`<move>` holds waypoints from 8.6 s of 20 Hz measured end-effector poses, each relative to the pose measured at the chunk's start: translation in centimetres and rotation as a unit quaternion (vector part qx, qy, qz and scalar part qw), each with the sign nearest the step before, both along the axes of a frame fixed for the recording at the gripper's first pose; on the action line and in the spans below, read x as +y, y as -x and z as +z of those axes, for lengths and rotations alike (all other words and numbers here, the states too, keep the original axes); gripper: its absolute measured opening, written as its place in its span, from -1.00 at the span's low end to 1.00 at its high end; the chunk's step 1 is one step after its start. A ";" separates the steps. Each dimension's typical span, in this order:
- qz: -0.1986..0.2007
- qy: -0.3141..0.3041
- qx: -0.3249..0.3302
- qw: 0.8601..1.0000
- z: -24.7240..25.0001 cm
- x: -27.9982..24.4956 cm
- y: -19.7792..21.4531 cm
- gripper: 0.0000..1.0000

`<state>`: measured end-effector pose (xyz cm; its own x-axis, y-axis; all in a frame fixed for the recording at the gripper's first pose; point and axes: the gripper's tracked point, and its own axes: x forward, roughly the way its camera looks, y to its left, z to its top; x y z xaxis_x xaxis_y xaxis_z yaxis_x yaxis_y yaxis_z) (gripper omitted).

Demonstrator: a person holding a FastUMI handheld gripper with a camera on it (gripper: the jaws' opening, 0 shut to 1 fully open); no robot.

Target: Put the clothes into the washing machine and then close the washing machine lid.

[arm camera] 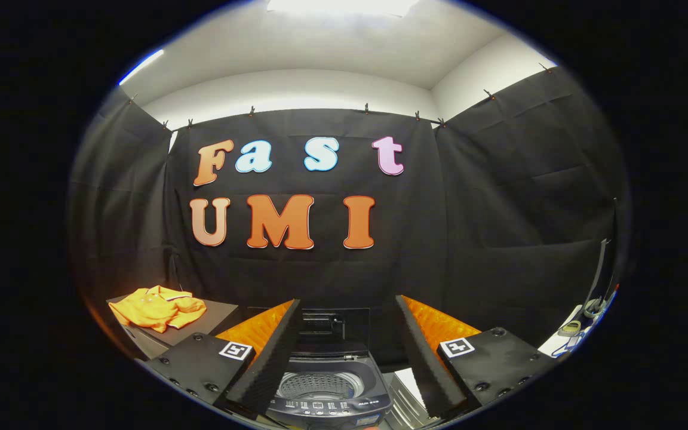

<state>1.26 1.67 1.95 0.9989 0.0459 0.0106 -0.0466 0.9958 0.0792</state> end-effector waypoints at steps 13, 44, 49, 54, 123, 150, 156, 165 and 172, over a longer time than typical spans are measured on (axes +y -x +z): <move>0.038 -0.027 -0.008 0.999 2.6 8.9 -1.5 0.98; 0.301 0.039 0.222 0.926 -10.9 59.4 -9.4 0.98; 0.295 0.053 0.239 0.923 -14.5 59.6 -10.0 0.95; 0.316 0.053 0.223 0.921 -14.4 59.2 -9.4 0.78; 0.205 -0.053 0.315 0.925 -38.1 16.2 -25.3 -0.72; 0.144 0.017 0.404 0.903 -45.0 13.9 -24.3 0.99; 0.159 -0.005 0.314 0.936 -34.8 14.4 -24.5 0.99; 0.155 -0.016 0.149 0.976 -15.2 13.2 -30.2 0.98; 0.154 -0.036 0.135 0.978 -12.3 14.7 -39.1 0.98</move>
